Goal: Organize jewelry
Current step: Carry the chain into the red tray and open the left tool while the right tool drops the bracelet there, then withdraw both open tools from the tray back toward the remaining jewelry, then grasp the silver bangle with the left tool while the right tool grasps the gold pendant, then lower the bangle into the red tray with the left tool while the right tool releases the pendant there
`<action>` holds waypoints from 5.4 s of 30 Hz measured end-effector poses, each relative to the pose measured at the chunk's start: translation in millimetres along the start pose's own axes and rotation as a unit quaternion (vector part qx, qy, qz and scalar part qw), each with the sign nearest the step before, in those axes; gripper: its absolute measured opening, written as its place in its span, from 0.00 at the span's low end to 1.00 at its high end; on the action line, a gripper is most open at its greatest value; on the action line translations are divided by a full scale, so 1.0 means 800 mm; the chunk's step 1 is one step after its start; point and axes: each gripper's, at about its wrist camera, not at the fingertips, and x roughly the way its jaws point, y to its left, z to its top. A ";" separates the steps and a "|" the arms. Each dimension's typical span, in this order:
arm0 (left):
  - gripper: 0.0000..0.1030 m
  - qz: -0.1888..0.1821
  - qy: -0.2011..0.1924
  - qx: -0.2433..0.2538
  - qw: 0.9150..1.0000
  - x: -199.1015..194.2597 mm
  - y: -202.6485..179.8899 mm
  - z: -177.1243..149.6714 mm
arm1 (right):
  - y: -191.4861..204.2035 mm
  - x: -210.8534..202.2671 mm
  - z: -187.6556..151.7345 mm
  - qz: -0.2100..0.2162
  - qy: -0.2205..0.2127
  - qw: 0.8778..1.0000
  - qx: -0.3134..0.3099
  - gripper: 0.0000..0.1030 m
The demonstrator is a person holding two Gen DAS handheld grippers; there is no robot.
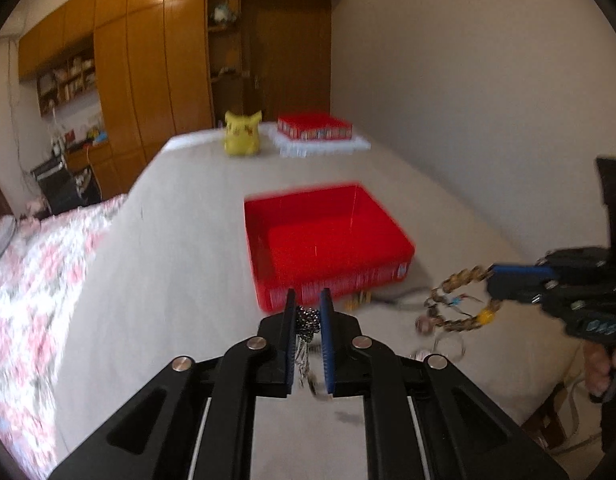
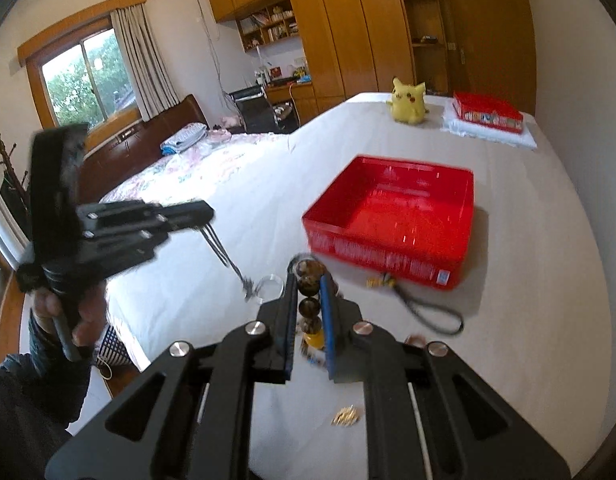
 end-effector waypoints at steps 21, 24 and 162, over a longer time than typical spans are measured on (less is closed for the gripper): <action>0.10 -0.001 0.070 0.002 0.998 0.206 0.039 0.166 | -0.139 0.195 0.132 -0.054 0.106 0.990 0.070 0.10; 0.10 -0.005 0.095 -0.004 0.995 0.253 0.042 0.149 | -0.158 0.236 0.125 -0.058 0.134 0.986 0.083 0.10; 0.45 0.020 0.033 0.011 0.999 0.087 0.029 -0.095 | -0.008 0.041 -0.148 -0.082 0.049 0.995 -0.015 0.23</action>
